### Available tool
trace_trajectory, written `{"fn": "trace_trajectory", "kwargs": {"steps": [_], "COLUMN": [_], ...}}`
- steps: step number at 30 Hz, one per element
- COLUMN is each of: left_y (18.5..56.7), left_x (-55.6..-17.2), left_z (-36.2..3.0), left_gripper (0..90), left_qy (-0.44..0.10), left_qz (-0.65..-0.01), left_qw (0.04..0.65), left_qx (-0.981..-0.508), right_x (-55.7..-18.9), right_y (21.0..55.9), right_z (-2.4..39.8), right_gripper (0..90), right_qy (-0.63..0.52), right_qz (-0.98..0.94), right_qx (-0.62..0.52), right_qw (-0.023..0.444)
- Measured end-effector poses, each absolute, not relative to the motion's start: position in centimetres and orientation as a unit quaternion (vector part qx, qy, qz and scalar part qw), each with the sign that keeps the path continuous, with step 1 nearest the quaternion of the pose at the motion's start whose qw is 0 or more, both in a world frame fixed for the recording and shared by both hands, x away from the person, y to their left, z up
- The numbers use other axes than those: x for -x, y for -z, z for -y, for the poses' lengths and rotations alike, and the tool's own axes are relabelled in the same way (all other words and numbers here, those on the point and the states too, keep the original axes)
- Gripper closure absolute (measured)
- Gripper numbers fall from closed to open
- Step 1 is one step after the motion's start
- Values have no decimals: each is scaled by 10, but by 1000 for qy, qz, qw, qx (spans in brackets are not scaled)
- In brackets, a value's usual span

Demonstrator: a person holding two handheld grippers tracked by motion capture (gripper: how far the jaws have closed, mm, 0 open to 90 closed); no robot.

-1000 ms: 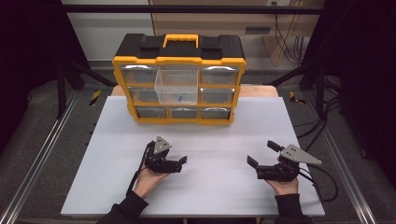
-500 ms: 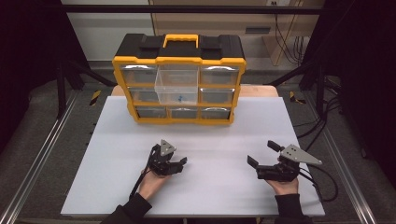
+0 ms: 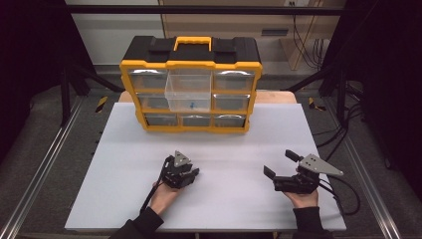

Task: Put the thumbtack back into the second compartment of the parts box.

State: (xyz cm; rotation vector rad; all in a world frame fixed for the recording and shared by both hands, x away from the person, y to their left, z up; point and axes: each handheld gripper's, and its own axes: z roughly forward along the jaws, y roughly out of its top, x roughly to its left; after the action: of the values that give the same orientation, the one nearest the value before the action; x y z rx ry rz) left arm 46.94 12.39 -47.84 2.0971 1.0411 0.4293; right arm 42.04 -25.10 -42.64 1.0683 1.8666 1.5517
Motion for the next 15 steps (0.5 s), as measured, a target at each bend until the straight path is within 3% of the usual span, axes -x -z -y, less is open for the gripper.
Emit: {"fn": "trace_trajectory", "kwargs": {"steps": [15], "left_y": [481], "left_x": [-470], "left_z": [-120], "left_gripper": [801], "left_qy": [-167], "left_qz": [-409], "left_qw": [368], "left_qx": [-818], "right_x": [-420], "right_y": [426], "right_z": [251], "right_gripper": [6], "right_qy": [-569], "right_qz": [-682], "right_qx": [-390], "right_qw": [242]}}
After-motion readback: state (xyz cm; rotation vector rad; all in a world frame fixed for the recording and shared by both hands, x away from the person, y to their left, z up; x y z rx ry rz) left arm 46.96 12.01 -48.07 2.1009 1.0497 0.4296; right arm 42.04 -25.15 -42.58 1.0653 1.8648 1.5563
